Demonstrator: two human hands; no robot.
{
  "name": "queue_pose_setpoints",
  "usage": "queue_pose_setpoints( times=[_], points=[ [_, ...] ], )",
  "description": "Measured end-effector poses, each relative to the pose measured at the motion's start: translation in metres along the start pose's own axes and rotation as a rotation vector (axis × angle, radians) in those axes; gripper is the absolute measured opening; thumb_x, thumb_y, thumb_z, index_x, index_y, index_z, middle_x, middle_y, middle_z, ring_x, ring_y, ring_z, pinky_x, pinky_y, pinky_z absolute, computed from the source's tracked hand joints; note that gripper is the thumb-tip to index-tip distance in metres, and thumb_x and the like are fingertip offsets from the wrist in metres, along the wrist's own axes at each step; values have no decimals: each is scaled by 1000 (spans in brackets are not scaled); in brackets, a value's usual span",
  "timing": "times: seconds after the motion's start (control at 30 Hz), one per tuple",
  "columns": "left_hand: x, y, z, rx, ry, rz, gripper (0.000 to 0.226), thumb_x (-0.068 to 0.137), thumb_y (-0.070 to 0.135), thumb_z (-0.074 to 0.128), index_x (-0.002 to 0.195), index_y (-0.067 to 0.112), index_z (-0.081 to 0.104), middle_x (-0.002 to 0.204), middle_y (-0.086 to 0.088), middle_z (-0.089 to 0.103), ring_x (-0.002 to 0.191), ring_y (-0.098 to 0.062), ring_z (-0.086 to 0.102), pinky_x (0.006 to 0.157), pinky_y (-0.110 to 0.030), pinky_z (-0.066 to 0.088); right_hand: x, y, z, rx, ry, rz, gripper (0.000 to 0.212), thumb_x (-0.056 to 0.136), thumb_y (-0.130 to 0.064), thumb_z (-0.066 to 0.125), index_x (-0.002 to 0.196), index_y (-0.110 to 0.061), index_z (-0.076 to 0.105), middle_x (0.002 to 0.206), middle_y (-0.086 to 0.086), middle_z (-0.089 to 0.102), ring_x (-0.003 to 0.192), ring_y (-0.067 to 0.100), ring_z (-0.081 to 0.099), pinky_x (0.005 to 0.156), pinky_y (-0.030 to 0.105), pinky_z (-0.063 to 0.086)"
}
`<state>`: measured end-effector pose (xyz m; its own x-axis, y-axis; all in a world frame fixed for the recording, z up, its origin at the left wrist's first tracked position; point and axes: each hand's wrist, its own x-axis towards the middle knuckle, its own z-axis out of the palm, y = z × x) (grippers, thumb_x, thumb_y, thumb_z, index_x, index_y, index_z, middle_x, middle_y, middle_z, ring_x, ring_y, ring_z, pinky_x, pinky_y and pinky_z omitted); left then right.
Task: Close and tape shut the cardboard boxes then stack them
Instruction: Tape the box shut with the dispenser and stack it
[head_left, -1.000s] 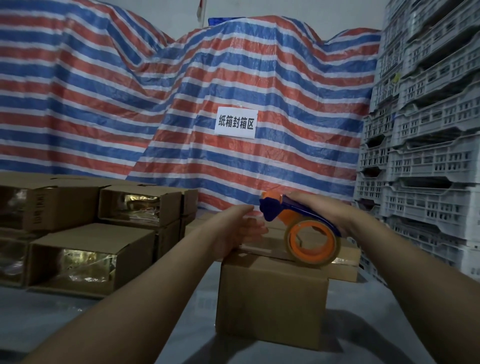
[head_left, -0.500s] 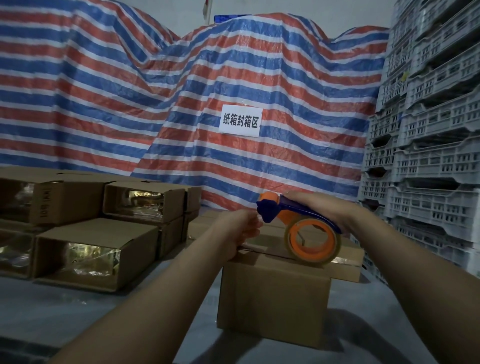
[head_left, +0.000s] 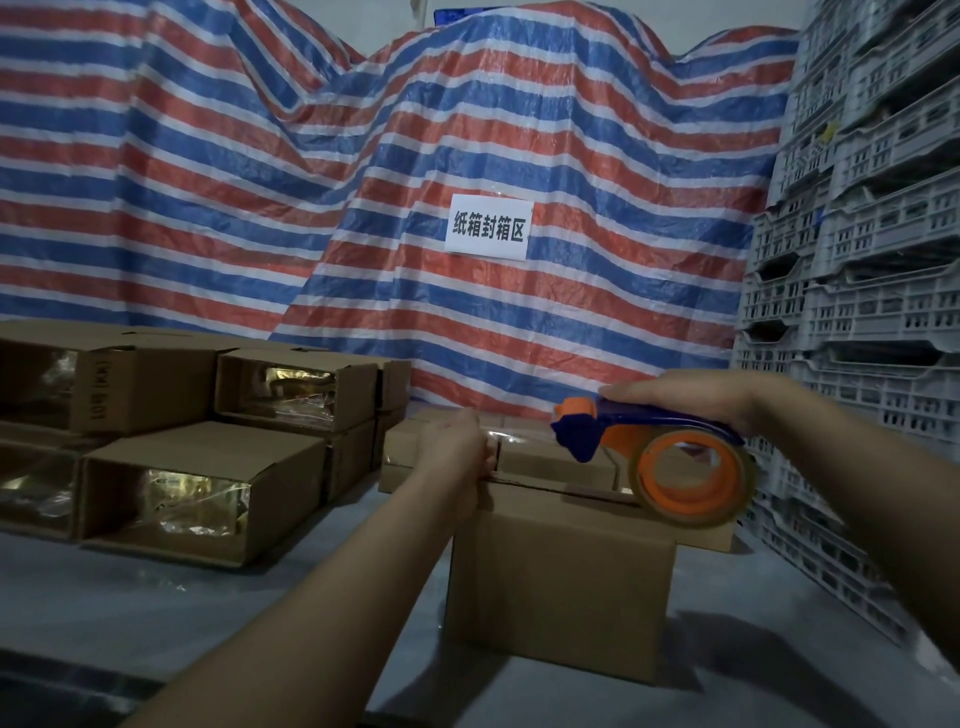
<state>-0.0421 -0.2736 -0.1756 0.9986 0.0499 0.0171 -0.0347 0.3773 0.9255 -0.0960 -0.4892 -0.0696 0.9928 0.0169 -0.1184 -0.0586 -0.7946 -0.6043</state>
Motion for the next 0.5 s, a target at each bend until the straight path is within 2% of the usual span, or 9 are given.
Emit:
queue_pose_setpoints(
  times=[0.07,0.17,0.23,0.3,0.37,0.43,0.5],
  points=[
    [-3,2,1,-102,25,-10,23,101,17,43,81,10,52,65,-3,46,57,-14,47,64,-29,49,4,-5,1,-45,10,-3,49,97,-60,51,93,-12,62,62,0,66,45,9,57,47,20,47],
    [-10,2,-1,-290,56,-22,15,101,11,44,104,5,58,69,-6,44,60,-15,46,71,-32,53,9,-16,6,-78,12,-3,51,96,-62,51,98,-12,64,69,2,68,50,10,59,53,20,50],
    [-11,1,-5,-346,24,-21,19,100,4,41,111,4,57,71,-8,46,61,-16,46,69,-31,53,14,-22,11,-150,40,6,52,96,-63,51,103,-13,63,69,1,69,51,9,60,53,20,50],
    [-9,1,-10,-312,-39,-24,19,99,3,40,107,2,57,71,-7,48,61,-16,47,61,-27,49,17,-25,15,-228,82,20,51,95,-64,51,104,-15,63,67,-1,70,51,9,62,53,19,50],
    [-6,3,-16,-165,-13,-18,17,101,10,42,95,3,57,70,-6,52,62,-15,52,55,-25,50,19,-27,17,-297,112,23,49,95,-65,50,102,-18,63,65,-4,71,50,7,63,52,18,49],
    [2,0,-28,161,58,125,18,100,15,46,89,6,57,76,-8,55,66,-19,57,55,-31,54,20,-27,18,-285,123,38,49,94,-65,51,102,-18,63,63,-5,70,49,6,63,51,17,49],
    [6,-4,-40,423,56,252,19,98,15,46,86,6,57,81,-10,56,71,-22,57,54,-32,52,23,-27,20,-255,110,49,49,94,-64,53,102,-17,63,62,-5,70,48,7,62,50,18,49]
  ],
)
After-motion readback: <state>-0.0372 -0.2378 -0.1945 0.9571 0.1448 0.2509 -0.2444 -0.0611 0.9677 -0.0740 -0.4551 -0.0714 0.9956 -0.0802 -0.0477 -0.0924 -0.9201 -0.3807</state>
